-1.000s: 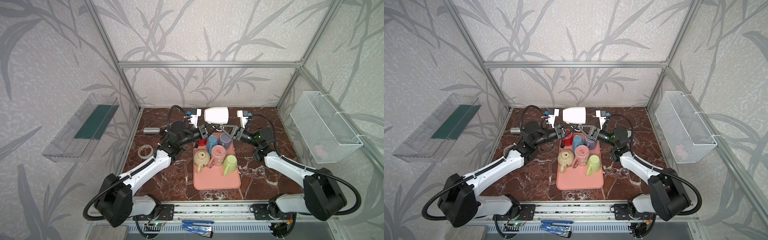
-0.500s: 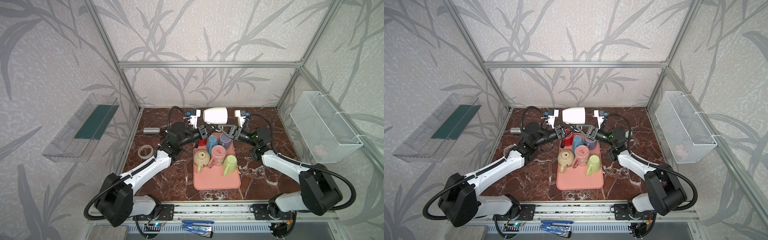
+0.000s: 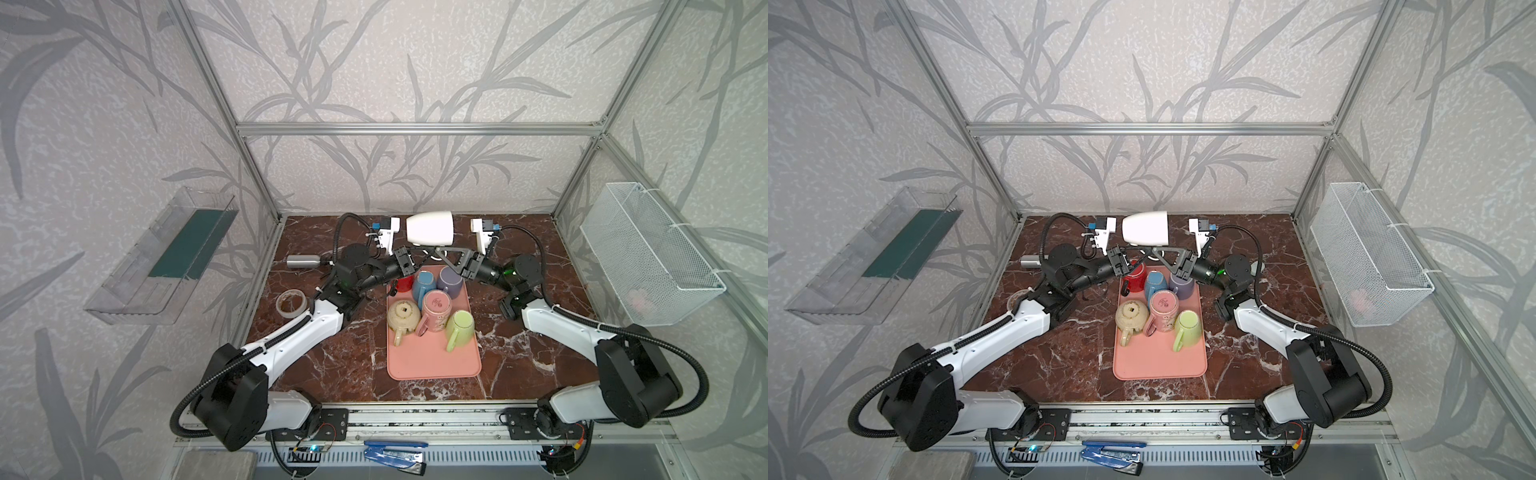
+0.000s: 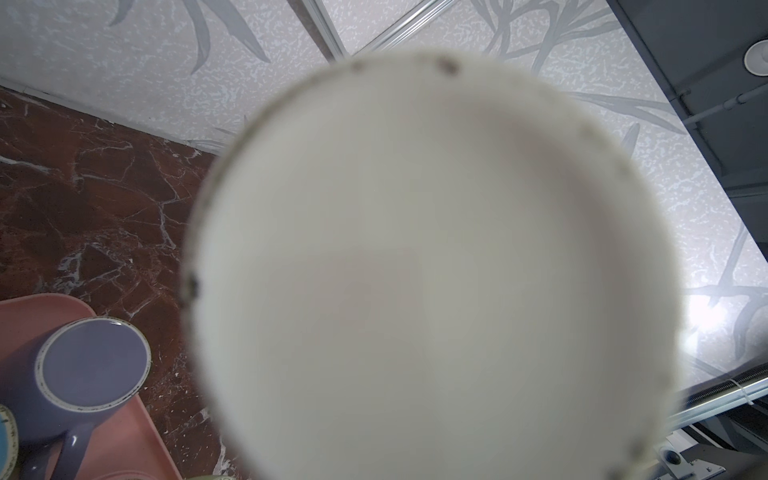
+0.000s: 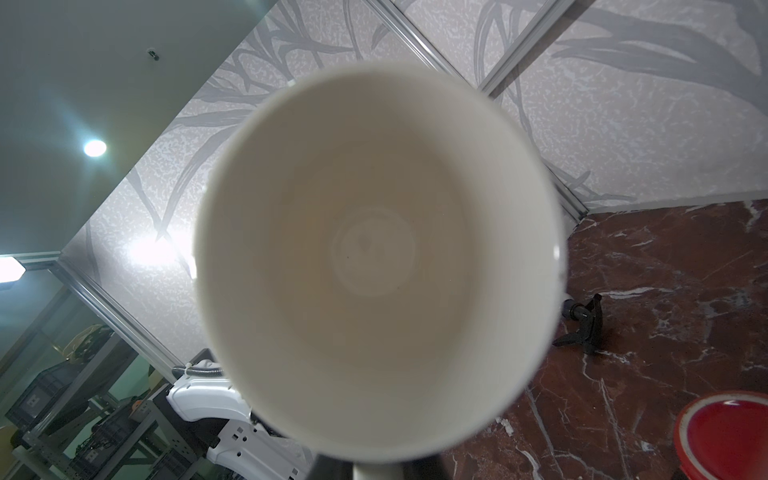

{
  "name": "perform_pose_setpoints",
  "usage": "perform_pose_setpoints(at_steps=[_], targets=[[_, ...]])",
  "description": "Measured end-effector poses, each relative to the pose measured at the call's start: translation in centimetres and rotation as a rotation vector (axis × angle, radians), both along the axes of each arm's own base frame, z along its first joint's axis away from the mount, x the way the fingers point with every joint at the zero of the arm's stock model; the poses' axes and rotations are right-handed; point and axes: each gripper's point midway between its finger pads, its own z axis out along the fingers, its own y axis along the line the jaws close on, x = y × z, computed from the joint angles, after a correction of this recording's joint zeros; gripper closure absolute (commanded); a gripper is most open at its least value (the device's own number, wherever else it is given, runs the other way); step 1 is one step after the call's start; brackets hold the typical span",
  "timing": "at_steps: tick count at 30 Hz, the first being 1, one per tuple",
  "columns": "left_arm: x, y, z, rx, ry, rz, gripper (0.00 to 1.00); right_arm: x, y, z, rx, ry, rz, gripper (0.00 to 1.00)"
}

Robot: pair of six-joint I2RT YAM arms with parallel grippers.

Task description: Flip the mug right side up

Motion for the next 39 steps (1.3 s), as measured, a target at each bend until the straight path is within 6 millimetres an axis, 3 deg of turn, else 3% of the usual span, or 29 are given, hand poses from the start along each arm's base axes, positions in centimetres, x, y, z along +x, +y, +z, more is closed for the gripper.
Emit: perform_pose_setpoints(at_steps=[6, 10, 15, 22, 26, 31, 39], targets=[[0.2, 0.2, -0.5, 0.015, -0.017, 0.020, 0.65, 0.1, 0.0, -0.2, 0.001, 0.022, 0.001, 1.00], [0.6, 0.6, -1.2, 0.040, -0.022, 0.050, 0.55, 0.5, -0.1, -0.7, -0.007, 0.054, -0.004, 1.00], [0.1, 1.2, -0.2, 0.038, -0.063, 0.070, 0.39, 0.9, -0.5, -1.7, -0.020, 0.100, -0.013, 1.00], [0.0, 2.0, -0.7, 0.068, -0.072, 0.104, 0.16, 1.7, -1.5, -2.8, -0.035, 0.138, -0.044, 1.00], [0.0, 2.9, -1.3, 0.120, -0.057, 0.147, 0.10, 2.4, -2.4, -3.9, -0.074, 0.180, -0.081, 1.00], [0.0, 5.4, -2.6, 0.221, -0.017, 0.260, 0.07, 2.9, -3.7, -5.6, -0.164, 0.222, -0.150, 1.00], [-0.6, 12.8, -2.6, 0.337, 0.012, 0.508, 0.02, 5.5, -6.9, -9.2, -0.346, 0.346, -0.299, 1.00]])
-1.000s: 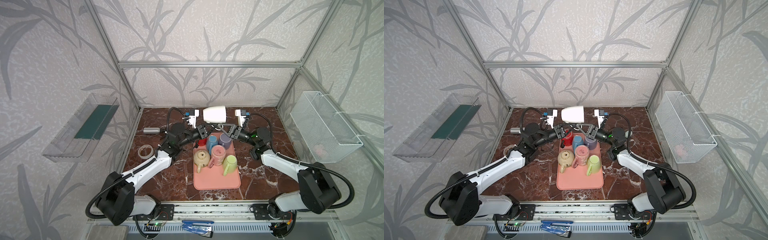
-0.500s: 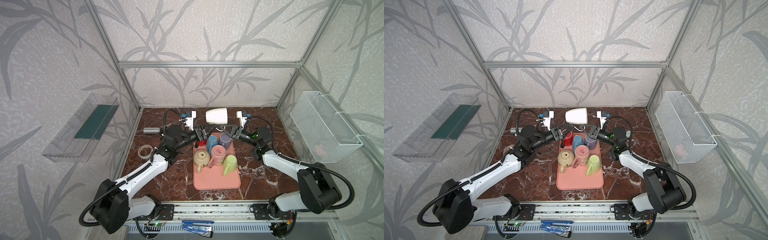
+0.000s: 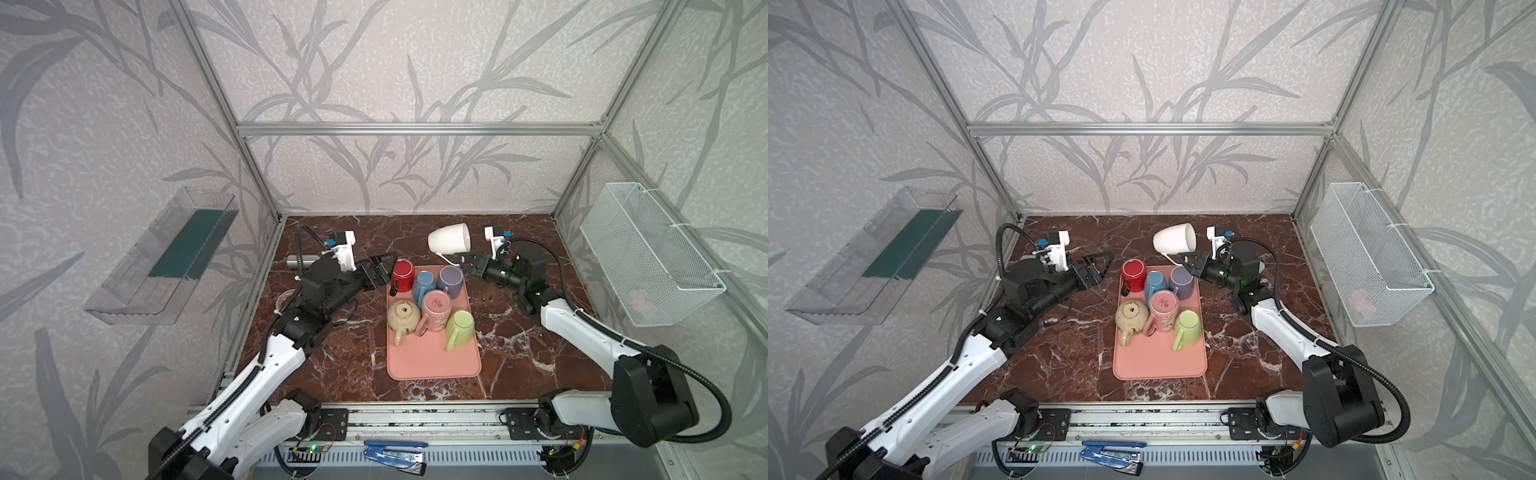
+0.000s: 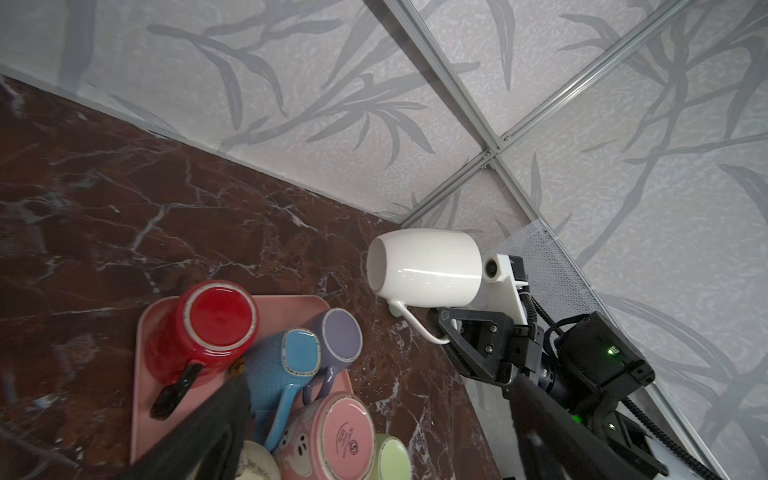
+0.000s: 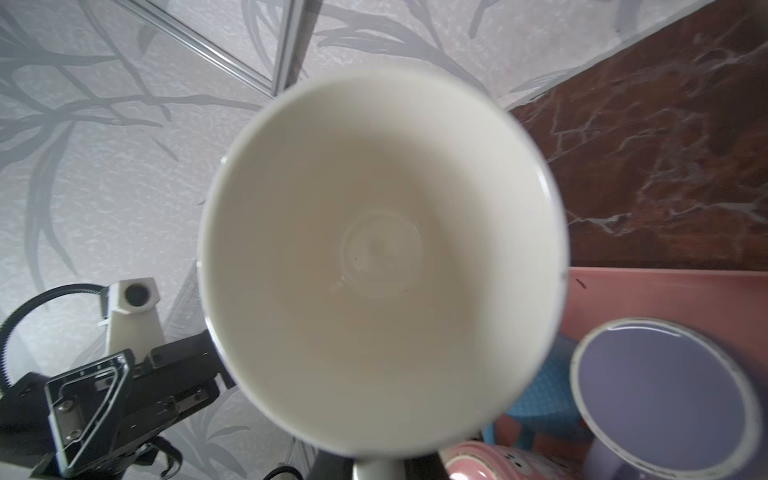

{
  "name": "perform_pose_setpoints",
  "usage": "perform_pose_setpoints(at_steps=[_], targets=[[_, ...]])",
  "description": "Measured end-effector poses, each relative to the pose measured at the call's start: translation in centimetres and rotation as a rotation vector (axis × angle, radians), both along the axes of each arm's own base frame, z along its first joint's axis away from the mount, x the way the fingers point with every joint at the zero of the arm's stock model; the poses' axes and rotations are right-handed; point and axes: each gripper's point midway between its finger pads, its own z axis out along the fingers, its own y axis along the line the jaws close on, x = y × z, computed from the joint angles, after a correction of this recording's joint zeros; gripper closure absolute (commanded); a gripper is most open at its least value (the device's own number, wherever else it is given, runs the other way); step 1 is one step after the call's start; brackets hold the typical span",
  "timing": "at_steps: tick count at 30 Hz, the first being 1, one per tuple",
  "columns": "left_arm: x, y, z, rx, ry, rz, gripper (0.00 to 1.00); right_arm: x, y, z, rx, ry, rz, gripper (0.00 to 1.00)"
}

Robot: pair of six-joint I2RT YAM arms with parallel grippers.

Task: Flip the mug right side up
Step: 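Release the mug base with the left gripper while the right gripper carries the mug away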

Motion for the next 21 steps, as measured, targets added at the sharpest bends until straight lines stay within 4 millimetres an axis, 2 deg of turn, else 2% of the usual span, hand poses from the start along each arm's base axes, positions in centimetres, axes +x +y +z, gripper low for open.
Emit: perform_pose_setpoints(at_steps=[4, 9, 13, 21], targets=[[-0.5, 2.7, -1.5, 0.084, 0.049, 0.081, 0.00, 1.2, -1.6, -0.7, -0.117, 0.019, -0.068, 1.00], [-1.4, 5.5, -3.6, 0.215, 0.133, 0.181, 0.00, 2.2, -3.3, -0.2, -0.277, 0.005, -0.128, 1.00], [-2.1, 7.1, -4.5, 0.319, 0.171, 0.224, 0.00, 3.3, -4.6, -0.2, -0.406, -0.008, -0.167, 1.00], [-3.4, 9.3, -6.9, 0.481, 0.237, 0.257, 0.01, 6.8, -7.9, -3.7, -0.662, 0.079, -0.224, 1.00]])
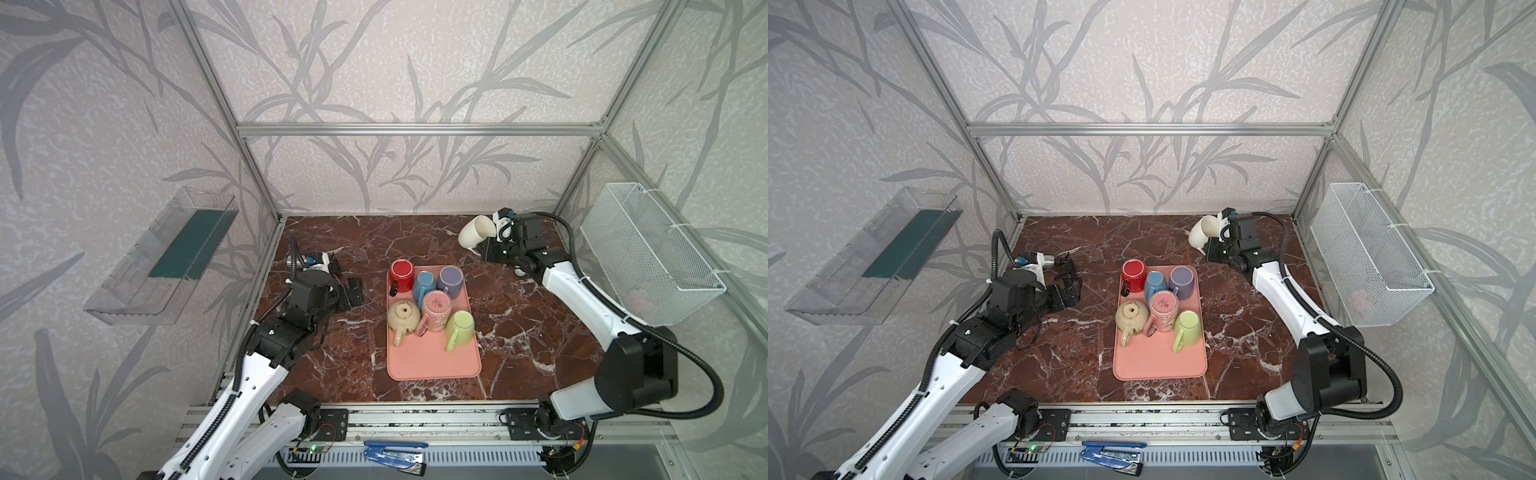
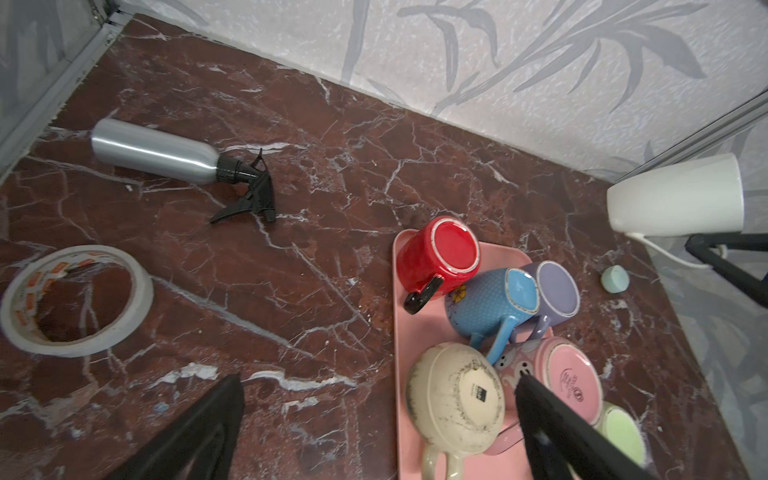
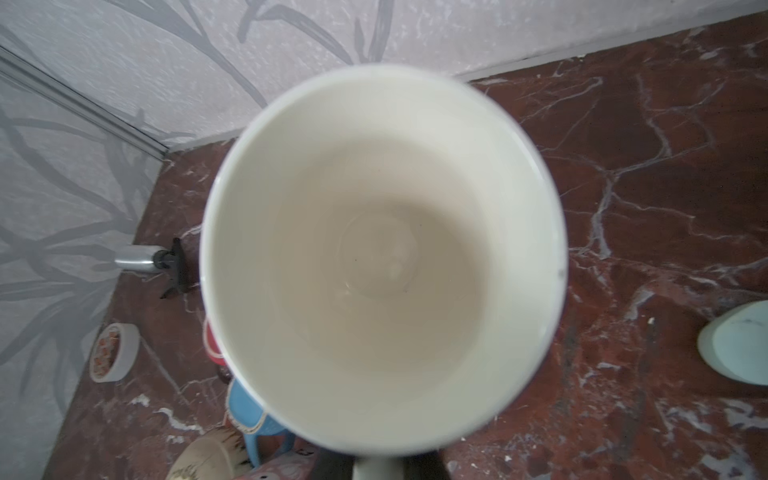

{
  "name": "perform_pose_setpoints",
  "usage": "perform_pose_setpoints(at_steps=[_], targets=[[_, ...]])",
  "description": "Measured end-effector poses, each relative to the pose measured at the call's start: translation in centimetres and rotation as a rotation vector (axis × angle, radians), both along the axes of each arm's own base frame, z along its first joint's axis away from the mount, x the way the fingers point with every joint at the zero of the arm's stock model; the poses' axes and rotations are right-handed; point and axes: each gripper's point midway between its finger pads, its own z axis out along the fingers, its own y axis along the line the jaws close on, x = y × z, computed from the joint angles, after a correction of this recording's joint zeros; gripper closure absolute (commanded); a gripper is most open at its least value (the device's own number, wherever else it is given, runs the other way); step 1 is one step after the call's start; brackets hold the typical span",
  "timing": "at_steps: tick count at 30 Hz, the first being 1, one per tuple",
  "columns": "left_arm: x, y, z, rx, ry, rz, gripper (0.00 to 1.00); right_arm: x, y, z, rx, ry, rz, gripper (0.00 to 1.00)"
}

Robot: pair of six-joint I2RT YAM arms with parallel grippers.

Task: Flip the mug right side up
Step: 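Release the mug base with the left gripper while the right gripper carries the mug away, then lower the white mug upright onto the table beyond the tray with the right gripper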

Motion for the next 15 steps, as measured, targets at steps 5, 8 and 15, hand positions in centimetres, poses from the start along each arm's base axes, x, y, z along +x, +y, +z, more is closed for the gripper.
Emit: perform_pose_setpoints(at_steps=[5, 8, 15], targets=[[-0.6, 0.9, -1.0, 0.078, 0.035, 0.001, 0.00, 1.9, -1.8, -2.1, -0.133, 0.055, -0.032, 1.00], [-0.7, 1.0, -1.2, 0.101, 0.041, -0.007, 0.00, 2.8, -2.7, -3.0, -0.204, 0.074, -0.047, 1.00], [-0.8, 1.0, -1.4, 0.124, 0.046, -0.025, 0.00, 4.5, -4.8, -6.5, -0.308, 0.140, -0.068, 1.00]])
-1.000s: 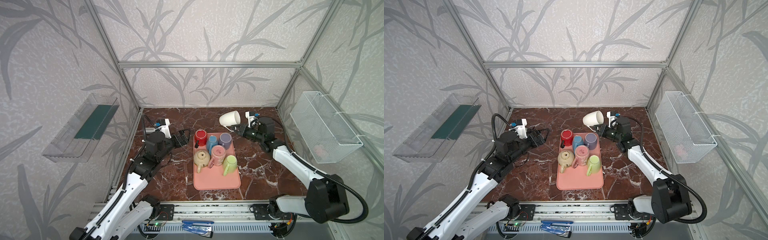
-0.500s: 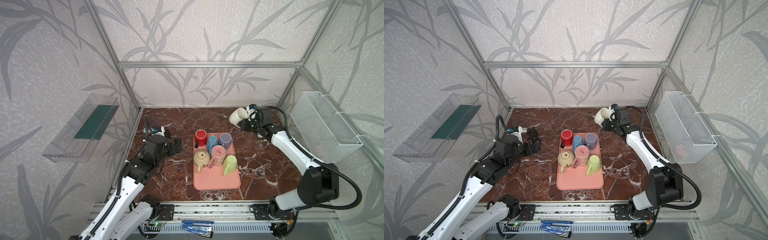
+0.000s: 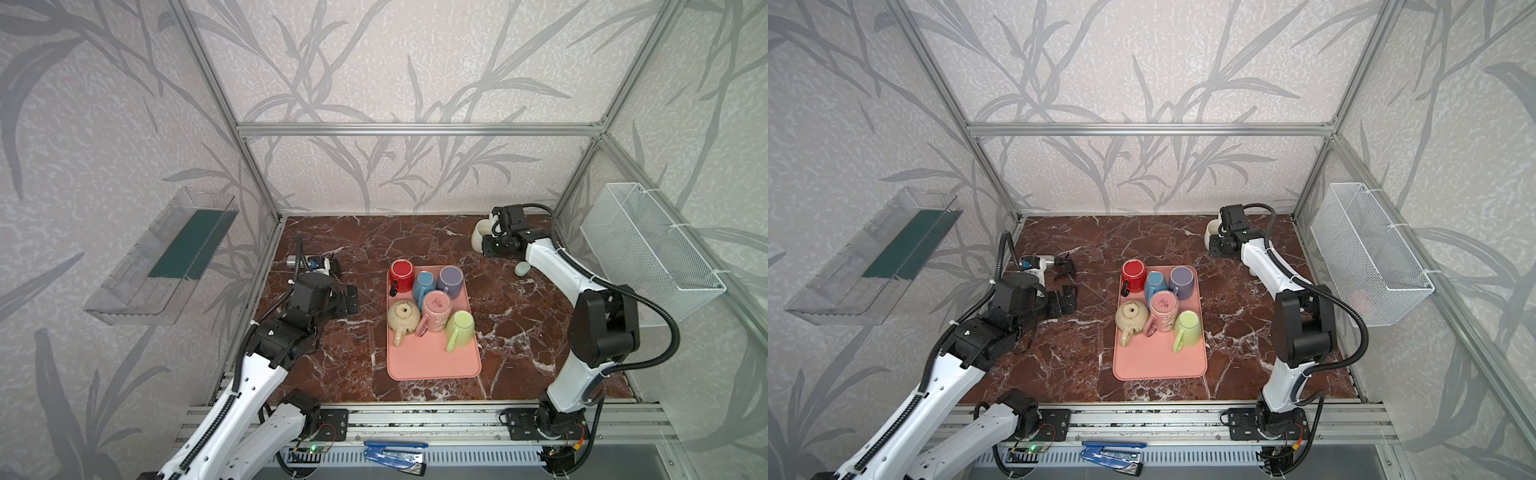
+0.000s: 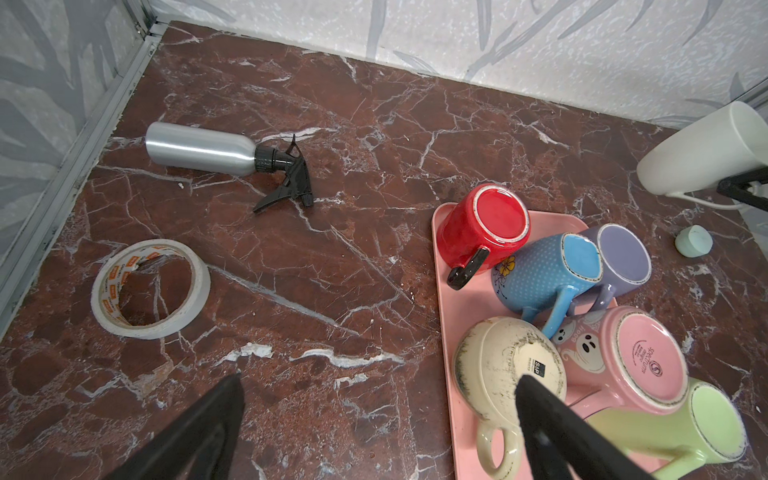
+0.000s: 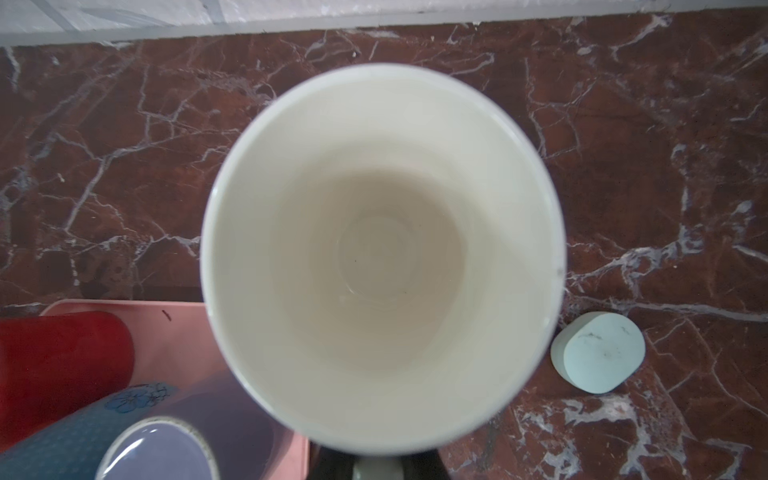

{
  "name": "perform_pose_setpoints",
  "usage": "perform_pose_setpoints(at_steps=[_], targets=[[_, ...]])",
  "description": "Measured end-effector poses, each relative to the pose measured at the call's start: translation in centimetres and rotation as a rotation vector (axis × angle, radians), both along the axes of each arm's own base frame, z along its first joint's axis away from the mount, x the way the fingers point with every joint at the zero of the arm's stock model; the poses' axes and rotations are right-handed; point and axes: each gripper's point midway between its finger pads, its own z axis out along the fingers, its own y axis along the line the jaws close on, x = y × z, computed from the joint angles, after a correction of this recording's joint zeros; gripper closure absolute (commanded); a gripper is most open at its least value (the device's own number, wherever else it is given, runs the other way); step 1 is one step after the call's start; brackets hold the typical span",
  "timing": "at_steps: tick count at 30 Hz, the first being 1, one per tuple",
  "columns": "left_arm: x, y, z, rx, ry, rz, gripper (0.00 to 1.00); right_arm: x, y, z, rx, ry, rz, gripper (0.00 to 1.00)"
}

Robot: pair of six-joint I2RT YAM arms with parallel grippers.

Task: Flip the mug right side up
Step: 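Lower the white mug upright onto the table beyond the tray with the right gripper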

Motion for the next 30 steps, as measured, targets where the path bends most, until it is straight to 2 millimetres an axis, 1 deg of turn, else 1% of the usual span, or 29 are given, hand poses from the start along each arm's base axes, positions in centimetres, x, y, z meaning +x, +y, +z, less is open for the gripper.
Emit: perform_pose_setpoints(at_steps=[4, 7, 10, 15, 19, 22, 29, 30], targets=[[-0.1, -0.1, -0.1, 0.004, 0.004, -0.012, 0.01, 0.3, -2.3, -2.5, -0.025, 0.057, -0.036, 1.00], [-0.1, -0.3, -0.3, 0.001, 0.011, -0.023, 0.01, 0.5, -3.7, -3.6, -0.039, 0.077, -0.060, 1.00], [-0.1, -0.6, -0.8, -0.002, 0.026, -0.033, 0.00, 0.8, -4.7, -4.0, -0.064, 0.085, -0.078, 1.00], [0.0, -1.3, -1.4, -0.012, 0.057, -0.062, 0.00, 2.6, -5.1, -4.2, -0.099, 0.067, -0.071, 1.00], [-0.1, -1.7, -1.6, -0.023, 0.067, -0.081, 0.01, 3.6, -5.1, -5.2, -0.125, 0.076, -0.054, 1.00], [-0.1, -1.8, -1.6, -0.028, 0.067, -0.087, 0.00, 3.8, -5.2, -6.1, -0.142, 0.090, -0.043, 1.00], [-0.1, -2.0, -2.1, -0.029, 0.085, -0.097, 0.01, 4.0, -5.4, -5.9, -0.157, 0.084, -0.034, 1.00], [-0.1, -2.0, -2.2, -0.029, 0.089, -0.098, 0.01, 4.0, -5.4, -5.9, -0.158, 0.084, -0.033, 0.97]])
